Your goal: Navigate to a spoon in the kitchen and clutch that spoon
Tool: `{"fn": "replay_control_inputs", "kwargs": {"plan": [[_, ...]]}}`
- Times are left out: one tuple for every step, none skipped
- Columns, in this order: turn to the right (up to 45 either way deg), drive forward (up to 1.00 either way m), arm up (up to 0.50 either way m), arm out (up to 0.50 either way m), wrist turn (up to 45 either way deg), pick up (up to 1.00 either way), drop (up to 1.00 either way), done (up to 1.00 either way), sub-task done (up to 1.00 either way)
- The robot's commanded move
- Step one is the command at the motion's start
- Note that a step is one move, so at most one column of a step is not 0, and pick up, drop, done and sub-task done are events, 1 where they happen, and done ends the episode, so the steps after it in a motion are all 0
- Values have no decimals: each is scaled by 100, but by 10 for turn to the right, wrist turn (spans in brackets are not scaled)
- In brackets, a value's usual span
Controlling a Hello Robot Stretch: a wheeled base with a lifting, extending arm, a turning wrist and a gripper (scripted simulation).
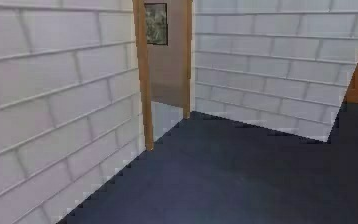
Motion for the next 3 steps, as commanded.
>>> {"fn": "replay_control_inputs", "kwargs": {"plan": [[0, 100, 0, 0, 0, 0, 0, 0, 0], [30, 0, 0, 0, 0, 0, 0, 0, 0], [0, 95, 0, 0, 0, 0, 0, 0, 0]]}}
